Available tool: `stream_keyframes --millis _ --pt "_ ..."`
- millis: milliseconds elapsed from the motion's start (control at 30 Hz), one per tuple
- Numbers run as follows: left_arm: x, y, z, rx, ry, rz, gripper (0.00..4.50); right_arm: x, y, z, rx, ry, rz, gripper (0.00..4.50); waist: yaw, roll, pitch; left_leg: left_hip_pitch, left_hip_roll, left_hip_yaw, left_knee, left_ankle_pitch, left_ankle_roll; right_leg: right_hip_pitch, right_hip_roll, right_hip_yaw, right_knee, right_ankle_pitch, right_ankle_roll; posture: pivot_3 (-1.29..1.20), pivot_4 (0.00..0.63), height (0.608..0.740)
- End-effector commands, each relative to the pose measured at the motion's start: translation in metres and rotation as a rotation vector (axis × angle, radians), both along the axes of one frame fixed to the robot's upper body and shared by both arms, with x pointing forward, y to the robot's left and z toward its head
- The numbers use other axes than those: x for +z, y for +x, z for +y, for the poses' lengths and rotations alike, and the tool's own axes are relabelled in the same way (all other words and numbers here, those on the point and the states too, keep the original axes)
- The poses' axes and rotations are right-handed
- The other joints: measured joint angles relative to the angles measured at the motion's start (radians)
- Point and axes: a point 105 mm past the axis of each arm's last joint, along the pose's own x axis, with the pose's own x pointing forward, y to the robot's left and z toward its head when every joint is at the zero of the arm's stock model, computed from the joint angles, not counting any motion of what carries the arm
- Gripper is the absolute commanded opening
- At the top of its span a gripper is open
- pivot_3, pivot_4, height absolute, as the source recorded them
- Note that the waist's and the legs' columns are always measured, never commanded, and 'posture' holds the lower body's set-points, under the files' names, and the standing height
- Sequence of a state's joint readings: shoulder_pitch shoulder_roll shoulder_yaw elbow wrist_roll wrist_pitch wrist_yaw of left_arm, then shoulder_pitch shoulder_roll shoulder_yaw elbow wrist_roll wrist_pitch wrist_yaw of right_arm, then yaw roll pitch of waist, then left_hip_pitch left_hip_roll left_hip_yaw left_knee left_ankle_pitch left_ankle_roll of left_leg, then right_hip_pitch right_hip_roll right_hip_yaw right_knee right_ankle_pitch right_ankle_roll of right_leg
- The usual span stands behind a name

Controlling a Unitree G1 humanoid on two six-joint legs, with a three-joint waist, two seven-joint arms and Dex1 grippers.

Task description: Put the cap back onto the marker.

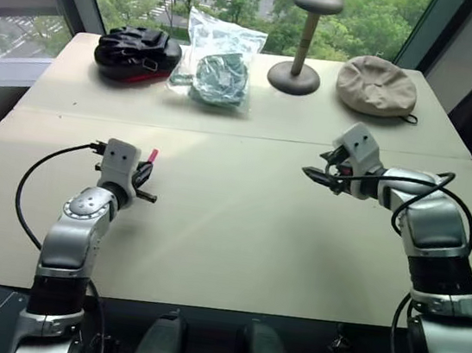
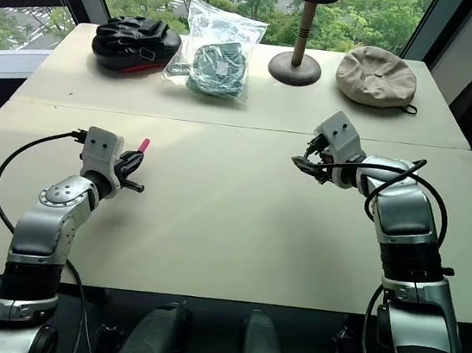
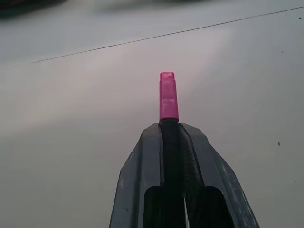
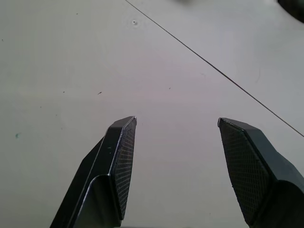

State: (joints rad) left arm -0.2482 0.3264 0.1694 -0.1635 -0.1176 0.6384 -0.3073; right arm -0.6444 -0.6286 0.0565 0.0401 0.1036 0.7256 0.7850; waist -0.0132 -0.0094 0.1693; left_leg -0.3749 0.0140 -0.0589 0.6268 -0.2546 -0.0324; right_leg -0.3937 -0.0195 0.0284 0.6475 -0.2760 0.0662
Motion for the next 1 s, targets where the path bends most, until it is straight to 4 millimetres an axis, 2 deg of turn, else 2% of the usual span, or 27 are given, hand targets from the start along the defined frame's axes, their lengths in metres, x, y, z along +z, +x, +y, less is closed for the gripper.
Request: stream_keyframes --millis 33,167,200,433,533,800,1000 --pt "0.006 0.001 0.002 0.001 0.017 -0.033 2.26 0.017 0.0 -0.003 0.0 0.001 -0.066 2.86 0.0 0.0 0.0 0.0 0.0 0.0 0.0 0.0 0.0 0.0 0.0 0.0 0.0 0.0 0.0 0.0 0.15 0.74" --pt "0.003 0.0 0.004 0.009 0.005 -0.03 4.34 0.016 0.0 -0.006 -0.009 0.0 -0.064 2.86 0.0 0.0 0.0 0.0 0.0 0.0 0.0 0.0 0.0 0.0 0.0 0.0 0.0 0.0 0.0 0.0 0.15 0.74" --pt "0.007 0.0 0.005 0.009 -0.015 -0.048 4.43 0.016 0.0 -0.008 -0.015 0.004 -0.061 2.86 0.0 0.0 0.0 0.0 0.0 0.0 0.0 0.0 0.0 0.0 0.0 0.0 0.0 0.0 0.0 0.0 0.15 0.74" --pt "0.044 -0.003 0.02 -0.029 -0.085 -0.198 4.43 0.019 -0.001 -0.015 -0.005 0.107 -0.094 2.86 -0.001 0.0 0.0 0.0 0.0 0.0 0.0 0.0 0.0 0.0 0.0 0.0 0.0 0.0 0.0 0.0 0.15 0.74" --pt "0.056 -0.013 0.043 -0.068 -0.031 -0.194 4.43 0.023 -0.01 -0.021 0.026 0.189 -0.089 2.86 -0.002 0.0 0.0 0.0 0.0 0.0 -0.001 0.0 0.0 0.0 0.0 0.0 0.0 0.0 0.0 0.0 0.15 0.74" --pt "0.05 -0.045 0.069 -0.188 0.061 -0.092 4.43 0.008 -0.041 -0.042 0.082 0.233 -0.035 2.86 0.0 0.0 0.0 0.001 -0.001 0.001 -0.005 0.0 0.0 -0.001 -0.006 0.0 -0.002 -0.001 -0.001 0.0 0.15 0.74" --pt "0.035 -0.058 0.087 -0.149 0.07 -0.065 4.43 0.001 -0.061 -0.041 0.087 0.254 -0.023 2.86 0.001 0.0 0.0 0.001 -0.001 0.001 -0.005 0.0 0.0 -0.001 -0.007 0.0 -0.003 -0.002 -0.004 0.0 0.15 0.74"
